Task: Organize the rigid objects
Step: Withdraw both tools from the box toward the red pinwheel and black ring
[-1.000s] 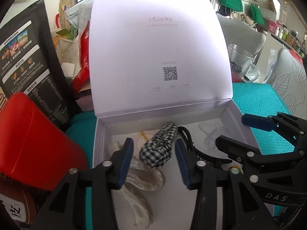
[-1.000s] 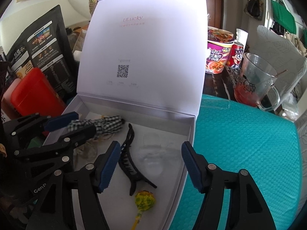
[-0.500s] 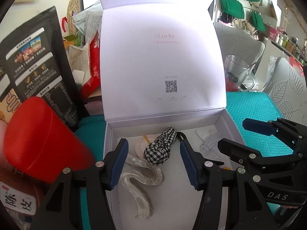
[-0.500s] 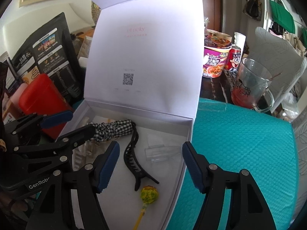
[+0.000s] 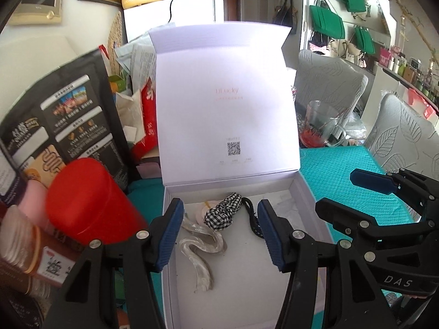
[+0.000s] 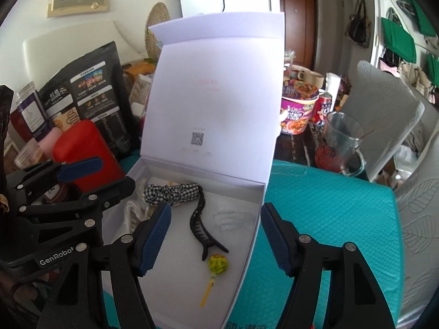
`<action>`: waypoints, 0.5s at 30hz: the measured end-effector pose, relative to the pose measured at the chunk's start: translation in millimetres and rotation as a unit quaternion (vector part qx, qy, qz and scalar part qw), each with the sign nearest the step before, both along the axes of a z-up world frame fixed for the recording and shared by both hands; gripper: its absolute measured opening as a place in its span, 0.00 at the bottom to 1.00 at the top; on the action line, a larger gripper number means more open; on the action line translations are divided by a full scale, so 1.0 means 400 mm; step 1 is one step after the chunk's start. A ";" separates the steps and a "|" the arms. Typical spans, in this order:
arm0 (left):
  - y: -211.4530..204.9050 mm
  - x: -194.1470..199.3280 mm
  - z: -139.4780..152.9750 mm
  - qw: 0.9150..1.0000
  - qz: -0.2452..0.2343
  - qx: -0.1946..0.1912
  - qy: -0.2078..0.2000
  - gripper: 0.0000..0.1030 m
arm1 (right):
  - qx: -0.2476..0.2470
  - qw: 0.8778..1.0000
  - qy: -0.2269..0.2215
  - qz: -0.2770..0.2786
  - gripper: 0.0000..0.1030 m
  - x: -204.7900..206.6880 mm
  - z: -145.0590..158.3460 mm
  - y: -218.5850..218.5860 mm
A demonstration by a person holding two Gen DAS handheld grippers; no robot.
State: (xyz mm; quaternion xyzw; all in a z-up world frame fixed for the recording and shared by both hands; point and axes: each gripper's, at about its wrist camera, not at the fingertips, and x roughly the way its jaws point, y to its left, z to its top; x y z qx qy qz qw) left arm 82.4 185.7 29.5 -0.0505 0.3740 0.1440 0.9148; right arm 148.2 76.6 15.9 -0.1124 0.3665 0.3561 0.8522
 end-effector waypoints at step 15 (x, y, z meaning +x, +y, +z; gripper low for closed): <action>-0.116 -0.144 0.131 0.998 -0.013 0.026 -0.048 0.54 | 0.029 0.998 -0.048 -0.006 0.68 -0.136 0.108 -0.114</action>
